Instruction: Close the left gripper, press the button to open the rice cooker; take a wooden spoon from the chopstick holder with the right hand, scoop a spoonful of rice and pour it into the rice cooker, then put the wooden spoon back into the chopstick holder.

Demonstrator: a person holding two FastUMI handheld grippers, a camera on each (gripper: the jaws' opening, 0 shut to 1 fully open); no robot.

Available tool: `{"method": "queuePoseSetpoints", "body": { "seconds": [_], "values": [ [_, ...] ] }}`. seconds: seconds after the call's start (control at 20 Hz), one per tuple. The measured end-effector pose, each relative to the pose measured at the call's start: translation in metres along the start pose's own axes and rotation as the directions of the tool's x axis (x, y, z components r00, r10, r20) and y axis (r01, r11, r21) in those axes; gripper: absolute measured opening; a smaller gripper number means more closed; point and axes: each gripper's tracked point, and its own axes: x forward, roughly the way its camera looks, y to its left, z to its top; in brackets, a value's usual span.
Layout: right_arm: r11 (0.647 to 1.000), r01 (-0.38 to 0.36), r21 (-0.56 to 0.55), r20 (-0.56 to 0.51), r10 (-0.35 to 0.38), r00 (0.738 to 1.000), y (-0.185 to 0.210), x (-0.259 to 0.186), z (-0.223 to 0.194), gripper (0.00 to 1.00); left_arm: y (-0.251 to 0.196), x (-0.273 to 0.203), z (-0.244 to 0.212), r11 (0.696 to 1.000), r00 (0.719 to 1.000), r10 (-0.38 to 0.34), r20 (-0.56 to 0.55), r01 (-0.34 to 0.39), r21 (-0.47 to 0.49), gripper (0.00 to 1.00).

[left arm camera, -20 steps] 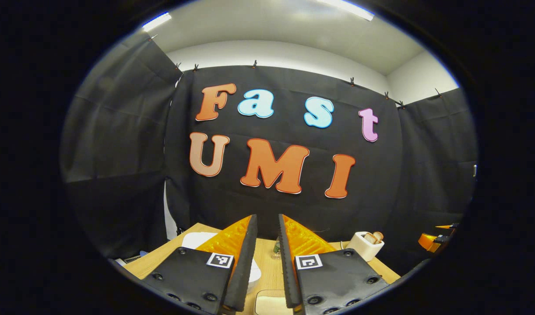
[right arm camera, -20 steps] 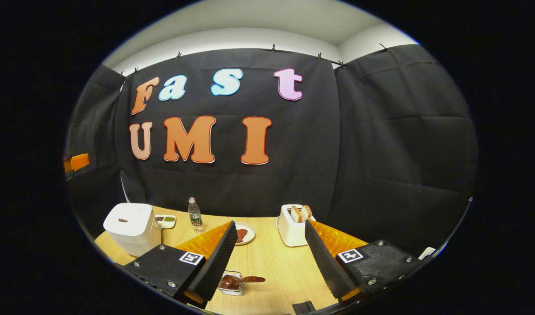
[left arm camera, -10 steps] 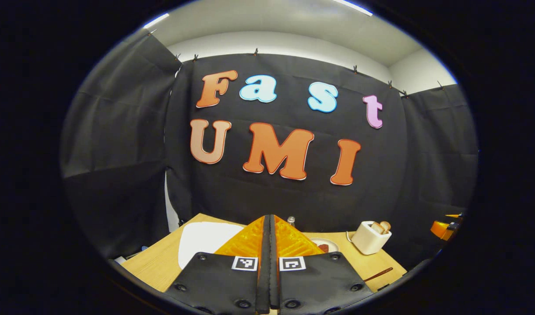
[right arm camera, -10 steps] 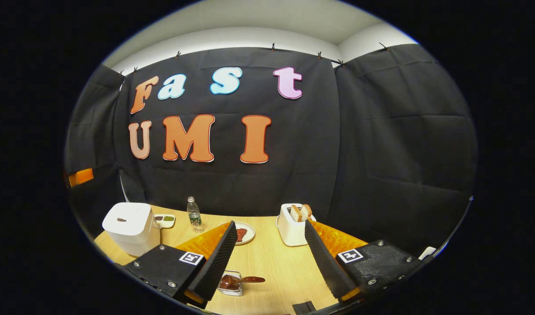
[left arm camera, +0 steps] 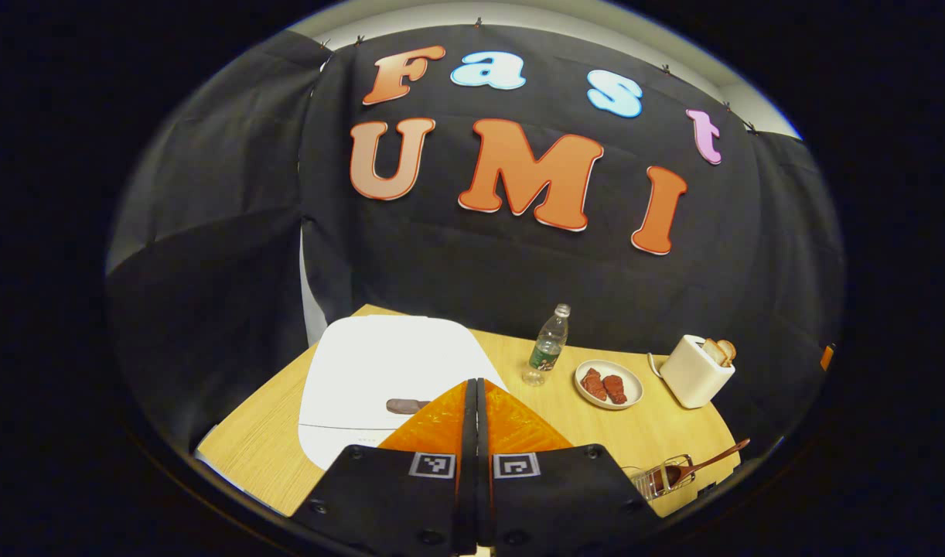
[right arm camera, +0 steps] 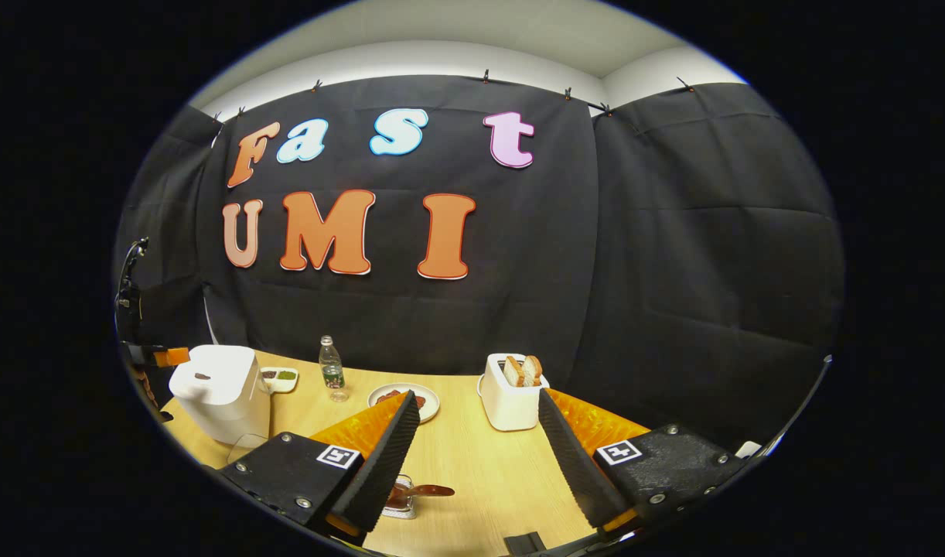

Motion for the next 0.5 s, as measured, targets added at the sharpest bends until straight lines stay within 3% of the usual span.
{"method": "queuePoseSetpoints", "body": {
  "seconds": [0.25,0.5],
  "values": [
    [1.0,0.018,0.001,-0.04,-0.018,0.999,0.002,0.006,-0.013,0.95,0.035,0.039,-0.02,0.998,0.994,0.064,-0.085,-0.062,0.029,0.05],
    [0.999,0.038,0.01,-0.064,-0.037,0.997,0.008,0.011,-0.021,0.95,0.043,0.058,-0.033,0.997,0.987,0.071,-0.145,-0.069,0.021,0.04]
  ]
}}
